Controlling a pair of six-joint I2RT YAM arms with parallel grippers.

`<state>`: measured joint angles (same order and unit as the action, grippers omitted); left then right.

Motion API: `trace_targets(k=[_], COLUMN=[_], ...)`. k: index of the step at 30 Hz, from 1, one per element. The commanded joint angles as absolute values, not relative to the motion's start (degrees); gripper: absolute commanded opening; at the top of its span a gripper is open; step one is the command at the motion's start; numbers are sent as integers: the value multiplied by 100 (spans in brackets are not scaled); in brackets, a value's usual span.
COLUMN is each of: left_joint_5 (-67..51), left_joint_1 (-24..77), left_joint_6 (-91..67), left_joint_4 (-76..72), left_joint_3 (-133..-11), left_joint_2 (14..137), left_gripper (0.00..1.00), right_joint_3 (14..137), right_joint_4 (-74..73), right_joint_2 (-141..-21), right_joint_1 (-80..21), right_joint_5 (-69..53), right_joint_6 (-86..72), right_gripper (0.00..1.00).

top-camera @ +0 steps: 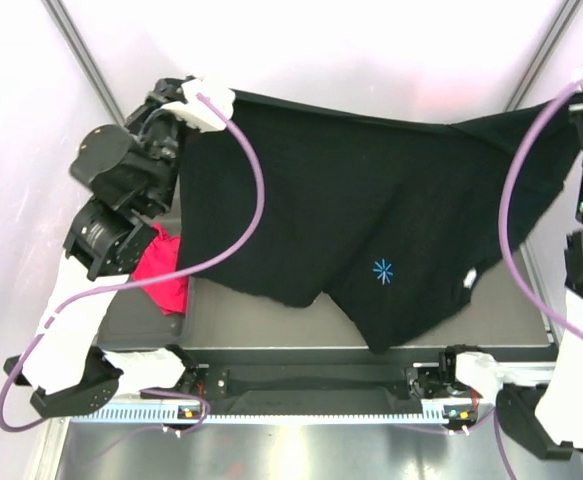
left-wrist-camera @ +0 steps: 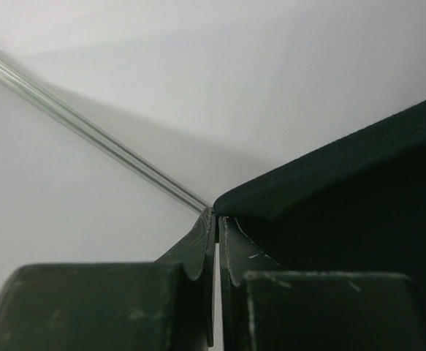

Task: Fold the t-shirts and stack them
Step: Flatten the tshirt out

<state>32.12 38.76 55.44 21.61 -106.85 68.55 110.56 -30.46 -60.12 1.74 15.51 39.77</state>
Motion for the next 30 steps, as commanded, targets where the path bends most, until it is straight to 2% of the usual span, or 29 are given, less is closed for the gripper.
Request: trace_targets(k=[1, 12, 24, 30], left_joint_5=[3568, 3490, 2769, 2742], left_joint_1=[3762, 3621, 3305, 3278], left_joint_6=[5388, 4975, 4474, 4666], left_joint_4=[2179, 2786, 3664, 3341], left_joint_3=[-10766, -11223, -10925, -11319], left_joint_2=[6890, 6996, 5530, 5431], left_gripper=[0, 0, 0, 0], right_joint_3=[11539, 11881, 12208, 12891], right_joint_4=[-3576, -4025, -4395, -4359], right_joint_2=[-6248, -6144, -4572, -4578], right_joint_1=[246, 246, 246, 246], right_joint_5=[1924, 1828, 1538, 1696], right_joint_6=[3779, 3665, 3568, 4024], right_gripper=[0, 0, 0, 0])
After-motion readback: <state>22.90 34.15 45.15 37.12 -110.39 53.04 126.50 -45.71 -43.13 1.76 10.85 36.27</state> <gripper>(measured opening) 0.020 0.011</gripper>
